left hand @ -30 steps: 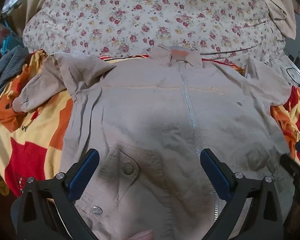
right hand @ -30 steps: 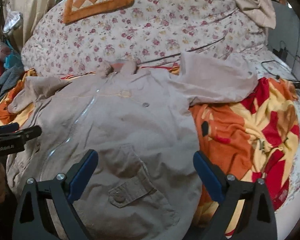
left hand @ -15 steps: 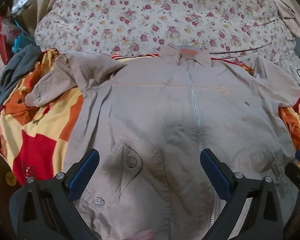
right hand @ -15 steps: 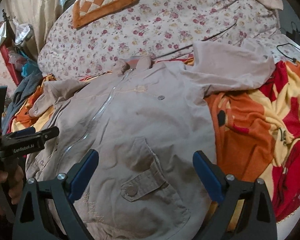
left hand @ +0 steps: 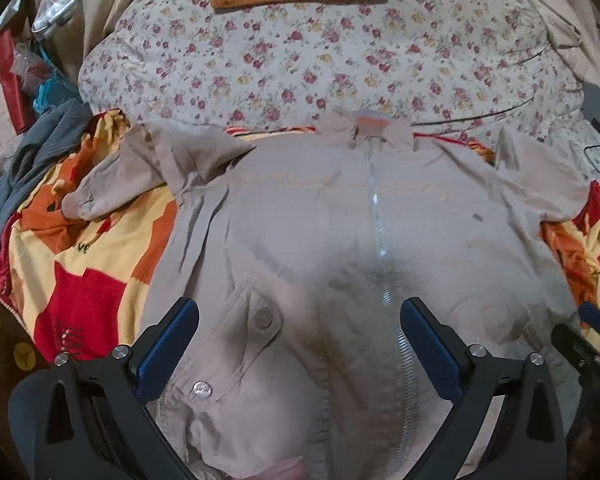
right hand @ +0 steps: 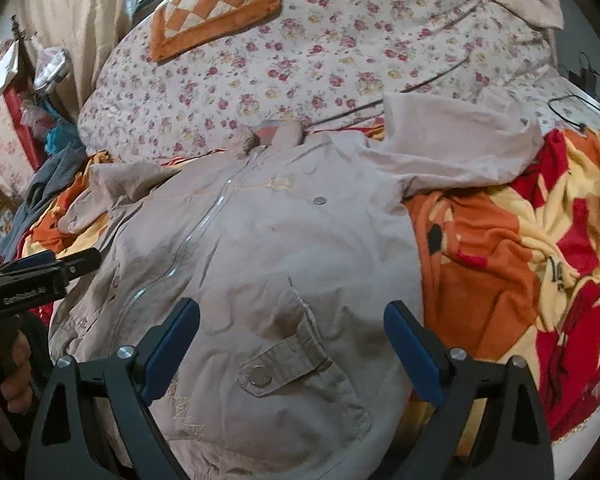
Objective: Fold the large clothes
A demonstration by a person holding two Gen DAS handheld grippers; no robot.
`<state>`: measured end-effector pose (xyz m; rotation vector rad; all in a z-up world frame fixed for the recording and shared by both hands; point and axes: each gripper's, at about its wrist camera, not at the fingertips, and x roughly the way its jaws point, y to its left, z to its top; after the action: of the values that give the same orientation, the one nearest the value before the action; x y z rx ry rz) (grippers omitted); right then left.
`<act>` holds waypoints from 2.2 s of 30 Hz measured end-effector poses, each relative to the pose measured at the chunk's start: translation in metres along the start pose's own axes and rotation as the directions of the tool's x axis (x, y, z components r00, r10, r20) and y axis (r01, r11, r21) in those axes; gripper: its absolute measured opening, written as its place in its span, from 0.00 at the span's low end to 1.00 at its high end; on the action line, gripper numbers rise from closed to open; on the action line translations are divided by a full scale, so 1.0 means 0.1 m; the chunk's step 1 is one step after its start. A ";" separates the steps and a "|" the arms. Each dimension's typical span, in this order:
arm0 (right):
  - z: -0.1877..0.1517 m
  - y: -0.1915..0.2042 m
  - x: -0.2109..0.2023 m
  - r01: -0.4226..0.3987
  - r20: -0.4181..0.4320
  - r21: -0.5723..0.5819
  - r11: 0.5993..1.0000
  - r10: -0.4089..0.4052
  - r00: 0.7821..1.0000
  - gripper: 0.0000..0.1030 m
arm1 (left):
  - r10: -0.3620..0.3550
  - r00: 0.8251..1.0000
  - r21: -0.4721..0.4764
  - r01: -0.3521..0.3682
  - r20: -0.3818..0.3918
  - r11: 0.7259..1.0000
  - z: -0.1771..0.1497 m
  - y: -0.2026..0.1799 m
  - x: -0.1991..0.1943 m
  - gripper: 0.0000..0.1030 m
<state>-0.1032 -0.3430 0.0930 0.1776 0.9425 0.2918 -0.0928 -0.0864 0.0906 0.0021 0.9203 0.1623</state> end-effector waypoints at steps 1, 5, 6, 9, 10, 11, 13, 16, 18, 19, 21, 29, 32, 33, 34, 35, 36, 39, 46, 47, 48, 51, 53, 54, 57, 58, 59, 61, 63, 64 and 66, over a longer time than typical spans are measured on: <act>0.00 -0.02 -0.01 0.006 0.004 0.011 1.000 -0.006 1.000 0.93 | -0.002 1.000 0.001 0.002 -0.012 1.000 0.01 -0.01 -0.01 0.94; -0.02 -0.06 -0.06 0.026 0.021 0.046 0.999 -0.027 0.999 0.93 | -0.038 0.999 0.000 0.038 -0.006 0.999 0.06 -0.07 0.01 0.94; -0.02 -0.07 -0.07 0.028 0.023 0.053 0.998 -0.030 0.999 0.93 | -0.046 0.999 0.001 0.046 -0.008 0.999 0.07 -0.08 0.02 0.94; -0.03 -0.12 -0.10 0.037 0.029 0.089 0.995 -0.040 0.999 0.93 | -0.063 0.998 0.021 0.063 -0.012 0.998 0.08 -0.12 0.05 0.94; -0.04 -0.13 -0.11 0.043 0.028 0.097 0.994 -0.046 0.999 0.93 | -0.067 0.998 0.029 0.067 -0.014 0.997 0.08 -0.13 0.07 0.94; -0.03 -0.13 -0.10 0.055 0.028 0.106 0.993 -0.058 0.998 0.93 | -0.069 0.997 0.033 0.070 -0.019 0.997 0.08 -0.13 0.08 0.94; -0.03 -0.11 -0.09 0.082 0.020 0.111 0.990 -0.085 0.996 0.93 | -0.074 0.997 0.041 0.075 -0.024 0.996 0.08 -0.10 0.11 0.94; 0.00 -0.04 -0.10 0.120 0.018 0.118 0.986 -0.123 0.992 0.93 | -0.075 0.997 0.057 0.077 -0.033 0.995 0.09 -0.04 0.15 0.94; 0.02 0.03 -0.12 0.079 0.014 0.159 0.984 -0.082 0.997 0.93 | -0.068 0.997 0.065 0.070 -0.031 0.995 0.11 0.01 0.19 0.94; 0.04 0.06 -0.13 0.046 0.017 0.182 0.982 -0.050 0.999 0.93 | -0.068 0.997 0.064 0.070 -0.032 0.995 0.12 0.03 0.21 0.94; 0.14 0.19 -0.14 0.018 0.008 0.188 0.982 -0.020 1.000 0.93 | -0.078 0.996 0.057 0.080 -0.032 0.995 0.14 0.09 0.25 0.94; 0.50 0.68 0.02 0.160 0.004 0.031 0.987 -0.160 0.987 0.93 | -0.082 0.995 0.023 0.084 -0.053 0.996 0.19 0.35 0.48 0.94; 0.55 0.72 0.13 0.185 -0.003 0.013 0.983 -0.185 0.983 0.93 | -0.078 0.995 0.013 0.079 -0.057 0.997 0.22 0.42 0.58 0.94; 0.56 0.72 0.16 0.187 -0.007 0.012 0.982 -0.187 0.982 0.93 | -0.077 0.995 0.010 0.078 -0.059 0.997 0.23 0.44 0.63 0.94; 0.57 0.74 0.22 0.193 -0.013 0.008 0.981 -0.193 0.981 0.93 | -0.077 0.995 0.009 0.078 -0.060 0.997 0.24 0.44 0.67 0.94; 0.57 0.73 0.26 0.200 -0.015 0.000 0.980 -0.200 0.980 0.93 | -0.076 0.995 0.008 0.077 -0.061 0.997 0.25 0.45 0.70 0.94; 0.57 0.72 0.30 0.208 -0.016 -0.006 0.978 -0.208 0.978 0.93 | -0.073 0.995 0.006 0.074 -0.064 0.997 0.26 0.45 0.76 0.94; 0.58 0.69 0.45 0.226 -0.035 -0.006 0.974 -0.226 0.973 0.93 | -0.080 0.993 0.008 0.081 -0.088 0.997 0.24 0.43 0.97 0.94; 0.42 0.67 0.89 0.219 -0.130 0.004 0.976 -0.217 0.967 0.93 | -0.085 0.987 0.023 0.089 -0.140 0.996 0.04 0.36 1.30 0.96; 0.35 0.68 0.98 0.221 -0.157 -0.006 0.975 -0.220 0.963 0.93 | -0.086 0.987 0.023 0.090 -0.139 0.996 0.03 0.36 1.31 0.96; 0.31 0.68 1.02 0.227 -0.168 -0.012 0.974 -0.225 0.960 0.93 | -0.087 0.987 0.023 0.091 -0.137 0.996 0.02 0.36 1.30 0.96; 0.18 0.69 1.12 0.242 -0.170 -0.046 0.969 -0.246 0.954 0.96 | -0.074 0.989 0.033 0.078 -0.125 0.996 0.01 0.35 1.29 0.96; 0.16 0.70 1.13 0.250 -0.162 -0.065 0.966 -0.257 0.953 1.00 | -0.072 0.990 0.032 0.076 -0.123 0.997 0.01 0.36 1.29 0.96; 0.16 0.69 1.13 0.247 -0.161 -0.064 0.967 -0.254 0.954 1.00 | -0.072 0.990 0.031 0.076 -0.123 0.997 0.01 0.36 1.29 0.96; 0.12 0.68 1.12 0.235 -0.140 -0.072 0.969 -0.244 0.960 1.00 | -0.070 0.990 0.031 0.074 -0.121 0.997 0.01 0.35 1.29 0.96; 0.10 0.69 1.11 0.236 -0.129 -0.083 0.968 -0.246 0.961 1.00 | -0.069 0.991 0.033 0.073 -0.116 0.997 0.01 0.34 1.28 0.96; 0.09 0.68 1.11 0.237 -0.124 -0.088 0.968 -0.246 0.961 1.00 | -0.067 0.991 0.036 0.072 -0.113 0.997 0.00 0.34 1.28 0.96; 0.09 0.68 1.12 0.237 -0.118 -0.097 0.967 -0.248 0.962 1.00 | -0.066 0.992 0.039 0.071 -0.110 0.997 0.00 0.34 1.28 0.96; 0.12 0.68 1.14 0.233 -0.123 -0.101 0.967 -0.245 0.962 1.00 | -0.063 0.993 0.043 0.068 -0.104 0.997 0.00 0.33 1.27 0.96; 0.12 0.67 1.14 0.231 -0.126 -0.102 0.968 -0.243 0.962 1.00 | -0.056 0.994 0.049 0.061 -0.096 0.997 -0.01 0.32 1.27 0.96; 0.14 0.66 1.14 0.229 -0.133 -0.104 0.968 -0.241 0.961 1.00 | -0.040 0.996 0.061 0.045 -0.076 0.997 -0.02 0.30 1.25 0.96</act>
<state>-0.0403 -0.2437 0.0315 -0.0377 1.0814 0.1264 -0.0243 -0.0391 -0.0073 0.0348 0.9992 0.0939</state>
